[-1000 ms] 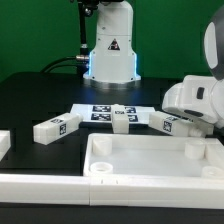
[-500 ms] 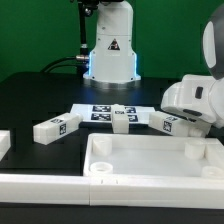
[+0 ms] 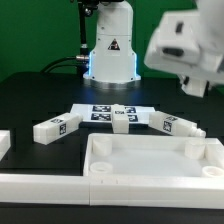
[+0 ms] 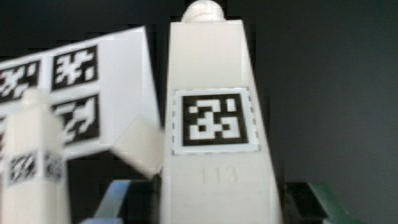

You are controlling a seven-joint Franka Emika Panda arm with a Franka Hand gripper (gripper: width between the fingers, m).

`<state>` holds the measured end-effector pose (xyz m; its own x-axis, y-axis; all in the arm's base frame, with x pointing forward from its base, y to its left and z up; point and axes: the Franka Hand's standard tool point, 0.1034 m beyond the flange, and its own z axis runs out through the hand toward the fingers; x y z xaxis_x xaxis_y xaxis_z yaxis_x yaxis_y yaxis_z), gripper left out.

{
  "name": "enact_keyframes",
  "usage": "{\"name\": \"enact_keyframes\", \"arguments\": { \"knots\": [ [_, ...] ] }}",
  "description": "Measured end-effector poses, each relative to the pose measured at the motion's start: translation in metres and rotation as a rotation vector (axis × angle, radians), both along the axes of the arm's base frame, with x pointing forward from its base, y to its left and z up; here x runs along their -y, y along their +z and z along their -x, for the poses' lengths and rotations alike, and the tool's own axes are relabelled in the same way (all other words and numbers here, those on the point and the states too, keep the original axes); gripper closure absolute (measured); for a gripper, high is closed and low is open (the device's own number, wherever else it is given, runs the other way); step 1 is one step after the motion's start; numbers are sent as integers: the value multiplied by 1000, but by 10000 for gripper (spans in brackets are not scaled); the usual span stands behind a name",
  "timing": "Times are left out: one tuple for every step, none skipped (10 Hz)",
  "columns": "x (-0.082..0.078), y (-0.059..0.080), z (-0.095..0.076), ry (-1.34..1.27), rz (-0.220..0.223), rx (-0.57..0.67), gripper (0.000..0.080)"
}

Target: Assemble desk

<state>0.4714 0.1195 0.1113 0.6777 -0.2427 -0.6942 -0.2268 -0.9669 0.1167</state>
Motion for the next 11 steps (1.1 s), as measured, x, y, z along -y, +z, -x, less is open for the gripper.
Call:
{"name": "enact_keyframes", "arguments": {
  "knots": [
    [7,1,-12,23,19,81,512],
    [2,0,-14,26,23,145,512],
    [0,0,-17,31,23,205,512],
    [-3,1,-21,37,23,278,512],
    [-6,6,-24,34,1,329,512],
    [1,23,-44,-5,-58,395,512],
    [12,38,-69,-9,-73,523,512],
    [17,48,-82,-13,-78,675,512],
    [21,48,-79,-22,-67,757,512],
    [19,47,-80,-25,-52,825,512],
    [17,47,-82,-26,-43,891,512]
  ]
}}
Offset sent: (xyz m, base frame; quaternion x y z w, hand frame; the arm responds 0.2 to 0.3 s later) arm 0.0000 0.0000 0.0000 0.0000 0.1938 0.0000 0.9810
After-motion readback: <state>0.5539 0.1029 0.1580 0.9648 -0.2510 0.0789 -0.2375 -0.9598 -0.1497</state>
